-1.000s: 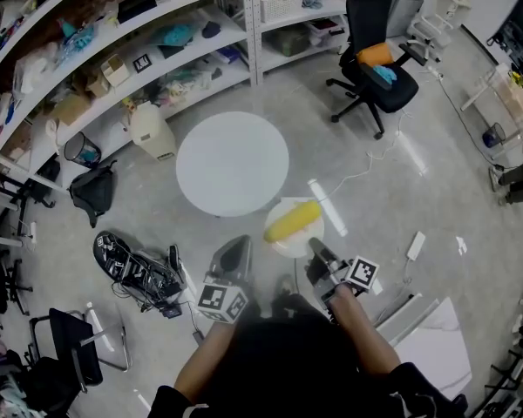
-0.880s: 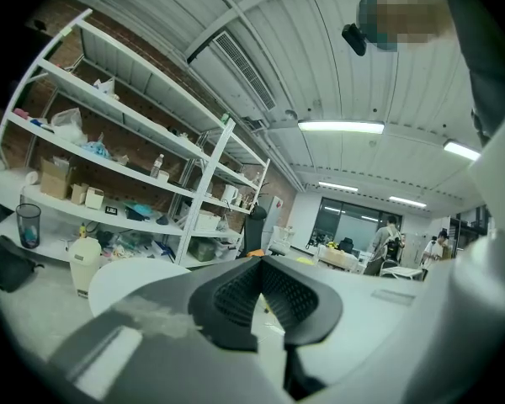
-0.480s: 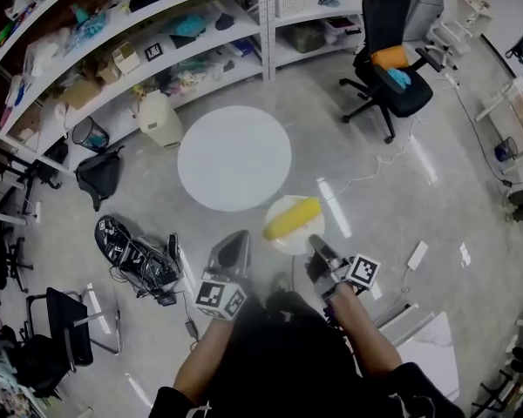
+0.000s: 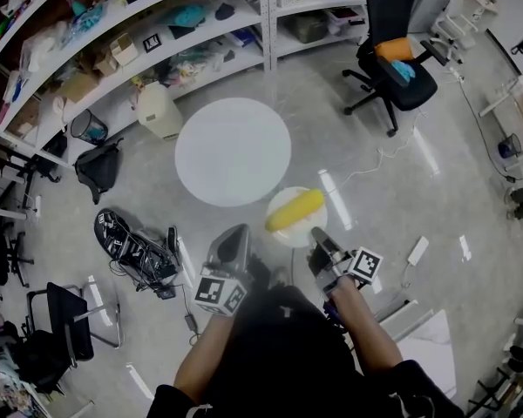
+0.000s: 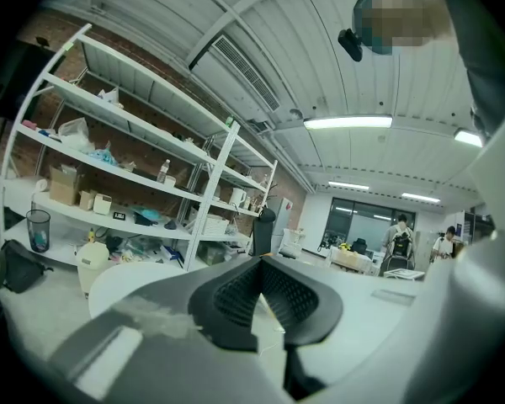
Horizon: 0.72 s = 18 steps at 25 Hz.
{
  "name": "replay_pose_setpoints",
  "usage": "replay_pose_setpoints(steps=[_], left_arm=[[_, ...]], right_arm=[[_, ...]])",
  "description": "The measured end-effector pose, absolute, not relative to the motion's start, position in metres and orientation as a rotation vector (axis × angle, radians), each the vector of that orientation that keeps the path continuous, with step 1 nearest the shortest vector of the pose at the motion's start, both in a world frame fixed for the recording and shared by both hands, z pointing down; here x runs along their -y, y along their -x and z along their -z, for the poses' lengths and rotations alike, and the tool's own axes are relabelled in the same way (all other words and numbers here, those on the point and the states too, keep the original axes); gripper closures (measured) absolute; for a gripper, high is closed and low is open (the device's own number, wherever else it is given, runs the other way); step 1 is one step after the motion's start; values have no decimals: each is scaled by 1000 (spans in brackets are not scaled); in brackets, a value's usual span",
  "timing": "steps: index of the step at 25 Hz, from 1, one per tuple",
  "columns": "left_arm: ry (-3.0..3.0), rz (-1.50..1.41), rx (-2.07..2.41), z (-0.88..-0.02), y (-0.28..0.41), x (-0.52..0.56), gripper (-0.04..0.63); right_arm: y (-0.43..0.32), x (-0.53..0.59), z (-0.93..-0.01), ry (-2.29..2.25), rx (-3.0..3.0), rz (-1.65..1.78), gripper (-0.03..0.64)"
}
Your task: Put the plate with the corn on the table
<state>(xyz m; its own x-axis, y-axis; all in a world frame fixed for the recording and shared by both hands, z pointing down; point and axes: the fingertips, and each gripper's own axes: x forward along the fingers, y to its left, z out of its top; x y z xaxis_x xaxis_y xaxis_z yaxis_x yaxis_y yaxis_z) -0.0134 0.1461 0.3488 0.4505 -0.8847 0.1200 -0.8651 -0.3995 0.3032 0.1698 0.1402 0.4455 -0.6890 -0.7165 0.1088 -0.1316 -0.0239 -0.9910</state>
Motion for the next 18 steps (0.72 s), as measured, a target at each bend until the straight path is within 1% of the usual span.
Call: replay_pose_setpoints(steps=[8,18], left_arm=[[-2385,101,1461,-354,14,-119,591],[-2393,105,1410,-363,38,-74,591]], right_arm=[[-165,-119,-449,893,-1803,1760,594],[-143,-87,-452,902,-1807,1738,594]])
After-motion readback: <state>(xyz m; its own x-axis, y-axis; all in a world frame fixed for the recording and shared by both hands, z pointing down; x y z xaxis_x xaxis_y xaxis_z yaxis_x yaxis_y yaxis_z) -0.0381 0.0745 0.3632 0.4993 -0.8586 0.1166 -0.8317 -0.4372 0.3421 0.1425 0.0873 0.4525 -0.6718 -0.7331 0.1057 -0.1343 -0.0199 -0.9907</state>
